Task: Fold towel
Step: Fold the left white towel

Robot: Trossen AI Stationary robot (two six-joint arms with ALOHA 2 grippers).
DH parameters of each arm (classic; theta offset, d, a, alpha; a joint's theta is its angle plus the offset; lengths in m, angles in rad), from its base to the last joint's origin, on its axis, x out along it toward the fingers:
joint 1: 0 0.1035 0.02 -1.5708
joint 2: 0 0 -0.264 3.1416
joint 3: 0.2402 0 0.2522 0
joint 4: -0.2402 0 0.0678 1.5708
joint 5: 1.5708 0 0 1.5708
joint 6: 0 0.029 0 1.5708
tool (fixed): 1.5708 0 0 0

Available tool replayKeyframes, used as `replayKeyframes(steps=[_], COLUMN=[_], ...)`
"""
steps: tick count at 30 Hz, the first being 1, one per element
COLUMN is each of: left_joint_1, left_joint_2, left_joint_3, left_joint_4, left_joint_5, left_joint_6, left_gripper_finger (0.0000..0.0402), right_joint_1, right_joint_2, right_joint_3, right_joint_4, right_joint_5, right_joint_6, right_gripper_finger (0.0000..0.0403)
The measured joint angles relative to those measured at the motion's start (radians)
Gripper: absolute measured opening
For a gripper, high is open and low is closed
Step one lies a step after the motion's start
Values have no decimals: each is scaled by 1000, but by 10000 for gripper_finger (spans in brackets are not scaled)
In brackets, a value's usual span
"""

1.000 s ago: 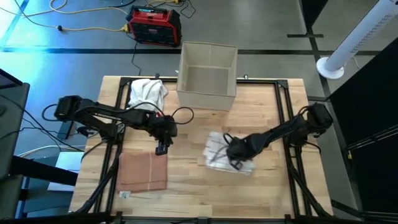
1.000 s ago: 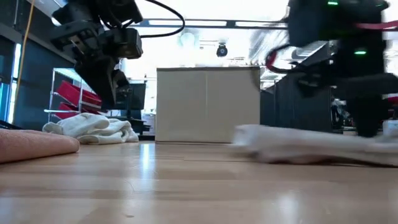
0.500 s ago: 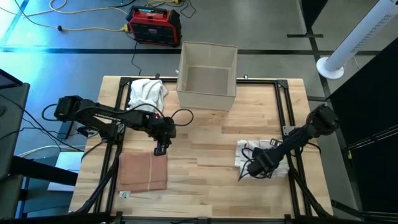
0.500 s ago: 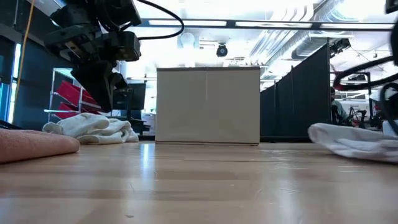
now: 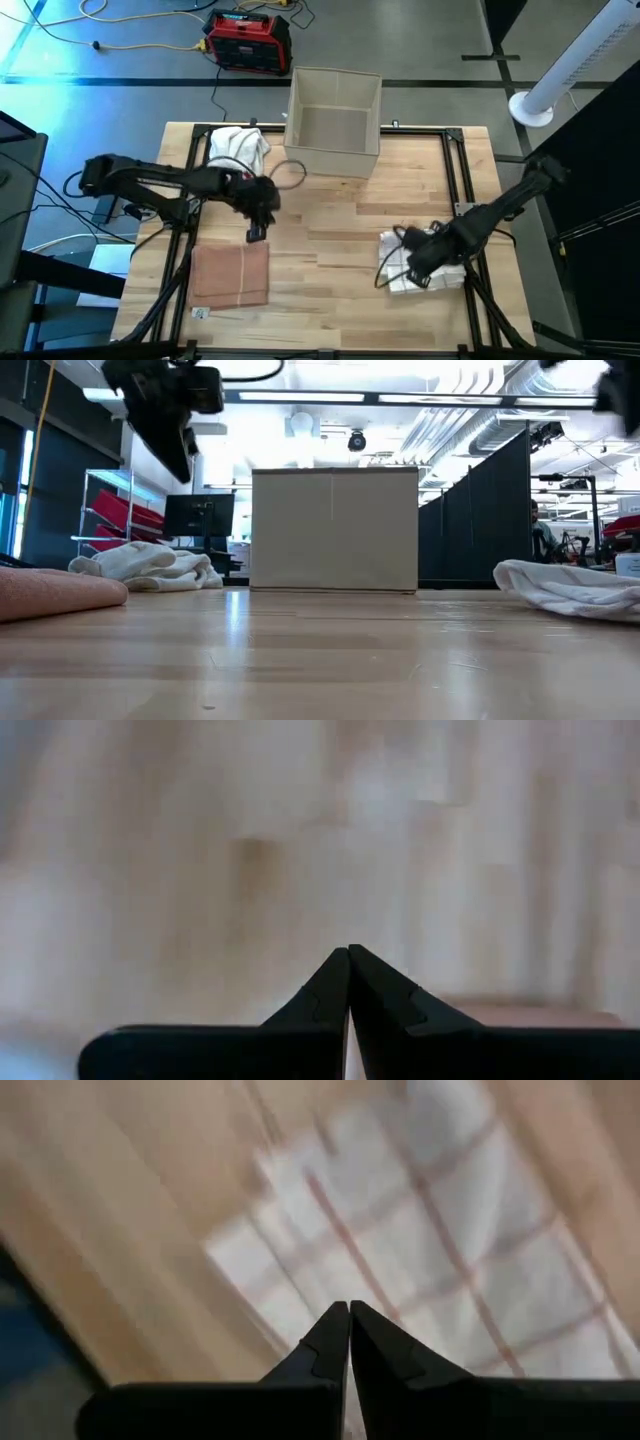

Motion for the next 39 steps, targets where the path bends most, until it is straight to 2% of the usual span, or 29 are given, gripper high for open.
replayKeyframes(steps=[2, 4, 7, 10, 17, 21, 28, 32, 39], left_joint_1=[49, 111, 216, 318, 563, 668, 757, 786, 803], left_joint_2=[-30, -57, -89, -106, -40, 48, 215, 287, 390], left_joint_3=[48, 85, 93, 92, 92, 92, 92, 92, 92], left_joint_4=[-114, -208, -336, -371, -473, -499, -428, -384, -324], left_joint_5=[-63, -77, -96, -131, 65, 76, -98, -101, -90], left_joint_6=[-4, 29, 86, 161, 348, 476, 576, 590, 583], left_gripper_finger=[0, 0, 0, 3, 51, 97, 161, 179, 184], right_joint_1=[-11, -22, -37, -52, -56, -56, -56, -56, -56], right_joint_2=[-31, -51, -63, -58, -43, -42, -42, -42, -42], right_joint_3=[25, 43, 51, 51, 51, 51, 51, 51, 51], right_joint_4=[-2, 0, -4, -3, -4, -4, -10, -11, -11], right_joint_5=[103, 199, 275, 278, 279, 286, 349, 366, 368], right_joint_6=[1, -11, -39, -69, -116, -139, -181, -191, -184], right_gripper_finger=[0, 0, 0, 0, 0, 0, 0, 0, 0])
